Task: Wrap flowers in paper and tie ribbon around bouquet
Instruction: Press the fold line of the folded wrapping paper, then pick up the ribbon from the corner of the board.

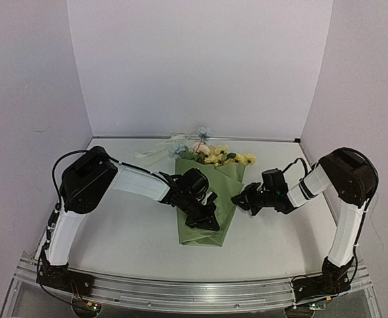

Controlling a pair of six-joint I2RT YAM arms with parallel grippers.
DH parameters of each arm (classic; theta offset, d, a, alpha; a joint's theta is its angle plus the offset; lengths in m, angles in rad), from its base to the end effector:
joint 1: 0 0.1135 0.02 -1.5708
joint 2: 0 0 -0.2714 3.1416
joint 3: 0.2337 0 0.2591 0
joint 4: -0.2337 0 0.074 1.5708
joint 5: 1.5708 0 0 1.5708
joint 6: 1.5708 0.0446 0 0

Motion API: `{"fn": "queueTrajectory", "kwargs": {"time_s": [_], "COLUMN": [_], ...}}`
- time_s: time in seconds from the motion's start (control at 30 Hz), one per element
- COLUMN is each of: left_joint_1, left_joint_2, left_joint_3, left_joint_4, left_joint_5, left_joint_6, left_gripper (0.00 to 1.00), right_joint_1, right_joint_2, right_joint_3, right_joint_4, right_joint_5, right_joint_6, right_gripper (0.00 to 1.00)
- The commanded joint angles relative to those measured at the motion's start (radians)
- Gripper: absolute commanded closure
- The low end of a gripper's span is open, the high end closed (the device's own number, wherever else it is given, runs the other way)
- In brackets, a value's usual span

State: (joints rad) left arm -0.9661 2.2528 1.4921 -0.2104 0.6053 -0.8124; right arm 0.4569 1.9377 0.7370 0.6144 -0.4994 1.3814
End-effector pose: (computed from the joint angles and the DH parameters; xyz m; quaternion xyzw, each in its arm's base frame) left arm 0.2506 -0.4072 0.1025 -0.1578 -0.9025 0.3984 0.0435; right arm 0.3125 0.1774 0.0909 0.2763 0.8164 0.4962 0.1046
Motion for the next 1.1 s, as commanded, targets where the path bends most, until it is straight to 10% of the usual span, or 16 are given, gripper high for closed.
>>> {"fn": "queueTrajectory", "kwargs": {"time_s": [0.0, 1.07], "left_joint_1": [-0.001, 0.001], "left_joint_2": [0.031, -0.026], "left_joint_3": [-0.03, -0.009], "left_joint_4": [-0.16, -0.167], "left_joint_5": [-0.045, -0.069], "left_joint_6": [0.024, 0.046], "left_gripper": [1.0, 0.98], "right_joint_1": [-0.064, -0.211], "right_joint_2": [0.0, 0.18], "right_joint_3": [0.09, 0.677], "right_joint_4": [-0.165, -0.726], "right_joint_5": [0.013, 0.065], "right_joint_6": [-0.078, -0.287], "right_gripper": [0.92, 0.92]}}
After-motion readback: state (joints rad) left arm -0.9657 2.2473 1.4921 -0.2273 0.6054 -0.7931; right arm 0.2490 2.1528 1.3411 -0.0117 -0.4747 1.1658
